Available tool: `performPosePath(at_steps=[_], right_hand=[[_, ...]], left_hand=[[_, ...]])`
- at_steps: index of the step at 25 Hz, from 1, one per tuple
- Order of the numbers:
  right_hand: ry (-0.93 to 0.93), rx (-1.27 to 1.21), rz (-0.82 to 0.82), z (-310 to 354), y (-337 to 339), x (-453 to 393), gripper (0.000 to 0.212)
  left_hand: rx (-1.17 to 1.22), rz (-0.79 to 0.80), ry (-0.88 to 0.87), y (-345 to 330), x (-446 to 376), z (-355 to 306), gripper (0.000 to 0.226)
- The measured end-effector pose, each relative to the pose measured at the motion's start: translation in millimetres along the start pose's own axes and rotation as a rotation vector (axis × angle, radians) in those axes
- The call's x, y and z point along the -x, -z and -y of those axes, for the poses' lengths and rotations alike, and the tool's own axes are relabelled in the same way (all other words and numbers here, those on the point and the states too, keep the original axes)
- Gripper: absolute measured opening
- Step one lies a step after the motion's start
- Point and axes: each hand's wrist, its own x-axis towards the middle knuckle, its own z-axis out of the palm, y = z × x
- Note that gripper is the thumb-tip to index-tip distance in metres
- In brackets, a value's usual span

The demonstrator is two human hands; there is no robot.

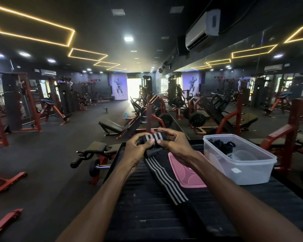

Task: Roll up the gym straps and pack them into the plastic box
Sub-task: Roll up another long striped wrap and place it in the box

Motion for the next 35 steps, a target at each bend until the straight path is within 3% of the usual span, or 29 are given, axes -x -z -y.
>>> performPosePath(at_steps=[5,10,14,23,29,35], right_hand=[[0.106,0.401,-0.260,-3.4,0.2,9.6,0.020],[0.049,0.514,-0.077,-9.2,8.2,23.8,0.013],[0.009,0.499,-0.061,-11.5,23.2,21.8,0.016],[0.061,0.246,-0.151,-5.2,71.9,21.0,0.010],[0.217,0.443,-0.269,-12.9,95.6,12.8,0.010],[0.231,0.591,-0.178,-12.9,115.6,12.8,0.009]], left_hand=[[-0.087,-0.162,-0.055,-11.6,-2.0,7.1,0.016],[-0.119,-0.224,-0.027,-30.9,-2.0,10.1,0.014],[-0.118,-0.253,0.025,-44.9,-2.8,12.9,0.013],[-0.103,-0.075,0.202,-77.6,1.7,9.1,0.014],[-0.296,0.114,0.189,-105.9,2.1,5.7,0.036],[-0.408,0.212,0.215,-121.6,3.0,3.4,0.051]])
